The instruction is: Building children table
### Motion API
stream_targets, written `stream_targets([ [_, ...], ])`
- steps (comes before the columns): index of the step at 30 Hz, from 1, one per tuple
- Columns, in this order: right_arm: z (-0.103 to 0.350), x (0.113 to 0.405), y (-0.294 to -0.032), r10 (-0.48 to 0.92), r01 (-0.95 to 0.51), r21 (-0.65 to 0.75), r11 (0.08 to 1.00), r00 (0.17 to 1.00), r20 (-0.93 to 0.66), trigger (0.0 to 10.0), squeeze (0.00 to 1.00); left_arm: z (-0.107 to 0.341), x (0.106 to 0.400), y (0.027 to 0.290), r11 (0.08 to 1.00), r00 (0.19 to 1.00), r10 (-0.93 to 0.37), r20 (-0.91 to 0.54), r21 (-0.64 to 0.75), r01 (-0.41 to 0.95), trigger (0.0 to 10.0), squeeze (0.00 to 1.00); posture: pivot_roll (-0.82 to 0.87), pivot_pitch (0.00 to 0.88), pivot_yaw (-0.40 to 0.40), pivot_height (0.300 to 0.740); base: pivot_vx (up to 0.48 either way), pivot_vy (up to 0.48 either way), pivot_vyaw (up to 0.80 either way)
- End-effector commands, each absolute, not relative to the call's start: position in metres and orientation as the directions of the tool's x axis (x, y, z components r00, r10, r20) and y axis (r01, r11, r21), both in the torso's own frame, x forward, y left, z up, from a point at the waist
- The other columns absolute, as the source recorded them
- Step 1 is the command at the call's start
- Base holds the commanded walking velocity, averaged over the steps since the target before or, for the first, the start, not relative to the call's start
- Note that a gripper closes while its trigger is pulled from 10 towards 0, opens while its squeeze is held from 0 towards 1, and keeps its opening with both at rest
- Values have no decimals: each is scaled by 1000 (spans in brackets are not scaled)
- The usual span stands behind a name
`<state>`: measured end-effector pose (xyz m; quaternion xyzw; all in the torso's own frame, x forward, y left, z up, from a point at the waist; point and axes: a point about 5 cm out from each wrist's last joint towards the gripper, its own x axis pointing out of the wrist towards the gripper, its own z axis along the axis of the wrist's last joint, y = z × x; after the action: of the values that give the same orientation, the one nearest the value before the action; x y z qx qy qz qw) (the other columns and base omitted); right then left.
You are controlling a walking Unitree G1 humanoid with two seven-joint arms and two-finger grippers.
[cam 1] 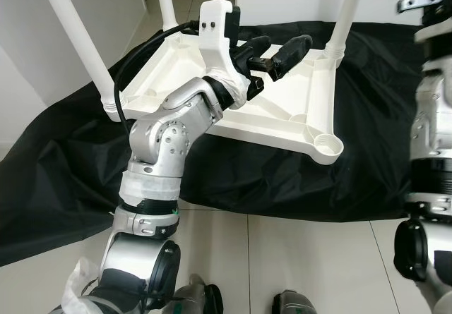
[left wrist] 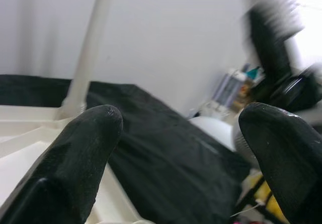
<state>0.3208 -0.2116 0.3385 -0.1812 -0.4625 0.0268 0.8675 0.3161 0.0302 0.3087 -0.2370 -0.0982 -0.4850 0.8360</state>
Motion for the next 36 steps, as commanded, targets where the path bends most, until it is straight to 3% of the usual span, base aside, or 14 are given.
stream_targets([
  [1, 336, 319, -203, 246, 95, -357, 929, 564, 788, 10000, 0, 316, 306, 29, 258, 332, -831, 447, -219, 941, 10000, 0, -48, 0, 92, 740, 0, 0, 0],
  [9, 289, 314, -176, 345, -54, -408, 911, 642, 685, 10000, 0, 323, 308, 35, 195, 296, -840, 454, -257, 947, 10000, 0, -41, 0, 91, 740, 0, 0, 0],
  [20, 250, 304, -150, 452, -181, -463, 868, 676, 583, 10000, 0, 308, 319, 25, 181, 277, -911, 307, -306, 935, 10000, 0, -64, 0, 104, 740, 0, 0, 0],
  [26, 242, 297, -139, 487, -223, -476, 851, 674, 555, 10000, 0, 299, 336, 21, 232, 350, -902, 251, -401, 886, 10000, 0, -92, 0, 125, 740, 0, 0, 0],
  [36, 232, 291, -132, 497, -259, -460, 849, 686, 531, 10000, 0, 305, 352, 23, 233, 373, -894, 247, -455, 860, 10000, 0, -107, 0, 140, 740, 0, 0, 0],
])
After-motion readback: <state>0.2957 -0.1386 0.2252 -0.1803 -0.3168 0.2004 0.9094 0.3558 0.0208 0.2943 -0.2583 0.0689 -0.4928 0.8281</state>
